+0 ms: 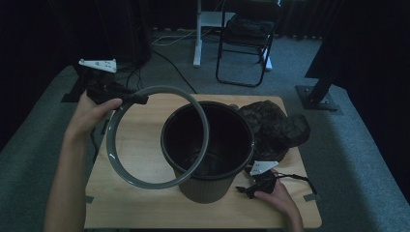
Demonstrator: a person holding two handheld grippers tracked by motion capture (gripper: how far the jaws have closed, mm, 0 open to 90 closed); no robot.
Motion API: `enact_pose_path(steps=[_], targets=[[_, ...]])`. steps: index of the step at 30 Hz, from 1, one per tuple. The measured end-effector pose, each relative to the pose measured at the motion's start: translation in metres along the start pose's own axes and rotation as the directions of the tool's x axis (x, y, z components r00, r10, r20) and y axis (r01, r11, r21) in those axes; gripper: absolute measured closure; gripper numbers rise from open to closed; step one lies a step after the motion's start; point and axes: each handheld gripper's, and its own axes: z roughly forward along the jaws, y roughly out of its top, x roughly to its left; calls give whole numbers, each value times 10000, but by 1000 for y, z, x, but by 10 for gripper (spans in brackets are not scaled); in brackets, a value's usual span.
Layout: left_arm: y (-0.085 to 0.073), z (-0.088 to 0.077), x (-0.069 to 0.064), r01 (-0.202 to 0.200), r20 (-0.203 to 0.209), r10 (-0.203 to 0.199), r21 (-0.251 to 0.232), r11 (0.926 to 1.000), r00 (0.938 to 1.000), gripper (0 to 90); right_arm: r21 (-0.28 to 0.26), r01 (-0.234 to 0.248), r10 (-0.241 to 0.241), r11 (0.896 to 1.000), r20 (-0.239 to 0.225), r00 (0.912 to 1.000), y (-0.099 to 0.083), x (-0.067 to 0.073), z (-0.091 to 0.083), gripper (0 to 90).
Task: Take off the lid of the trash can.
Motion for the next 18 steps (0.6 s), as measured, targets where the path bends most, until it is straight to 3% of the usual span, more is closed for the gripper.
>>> enact_pose_path(steps=[18], targets=[[-24,-17,11,259,-25,-259,352,9990,9997,735,-2,-15,15,10000,5,10000,0,0,0,141]])
